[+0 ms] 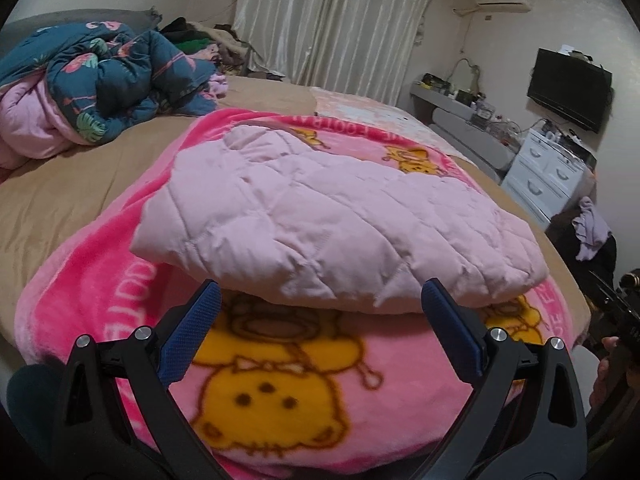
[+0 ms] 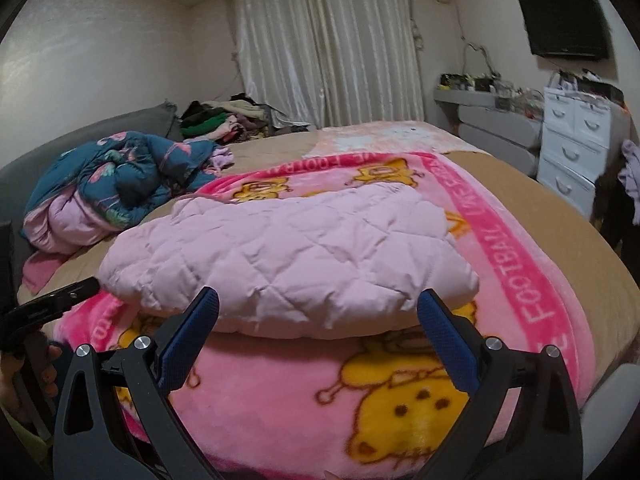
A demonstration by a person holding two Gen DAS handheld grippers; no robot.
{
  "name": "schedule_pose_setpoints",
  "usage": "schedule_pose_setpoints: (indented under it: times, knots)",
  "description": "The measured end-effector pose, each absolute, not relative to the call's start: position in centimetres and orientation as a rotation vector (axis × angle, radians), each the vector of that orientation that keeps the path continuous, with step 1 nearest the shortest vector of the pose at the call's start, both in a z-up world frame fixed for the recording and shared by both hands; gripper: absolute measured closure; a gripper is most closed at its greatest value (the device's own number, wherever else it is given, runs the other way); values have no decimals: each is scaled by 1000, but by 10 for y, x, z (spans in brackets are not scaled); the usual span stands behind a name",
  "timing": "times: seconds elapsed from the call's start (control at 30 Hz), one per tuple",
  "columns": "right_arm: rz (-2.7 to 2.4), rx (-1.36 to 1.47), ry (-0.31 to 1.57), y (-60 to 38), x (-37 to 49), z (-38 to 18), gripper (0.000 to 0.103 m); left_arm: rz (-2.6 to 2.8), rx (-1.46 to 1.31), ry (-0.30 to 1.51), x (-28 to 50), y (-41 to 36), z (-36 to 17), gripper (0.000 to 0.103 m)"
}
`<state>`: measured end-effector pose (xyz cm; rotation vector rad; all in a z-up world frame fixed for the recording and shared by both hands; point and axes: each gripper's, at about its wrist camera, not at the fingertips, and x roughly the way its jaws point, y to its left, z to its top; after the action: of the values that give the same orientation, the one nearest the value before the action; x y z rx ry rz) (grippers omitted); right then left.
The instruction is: Fold large clothes
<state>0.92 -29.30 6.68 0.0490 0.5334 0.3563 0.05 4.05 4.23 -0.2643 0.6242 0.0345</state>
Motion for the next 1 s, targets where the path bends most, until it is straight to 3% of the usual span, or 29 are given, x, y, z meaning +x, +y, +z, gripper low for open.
schedule_pose_setpoints:
  times: [0.53, 1.0]
  knots:
    - [389, -6, 600, -264, -22, 30, 4, -37, -188, 651, -14, -13, 22, 9]
    - [373, -21, 609, -267, -17, 27, 4, -12, -174, 662, -15, -14, 19, 9]
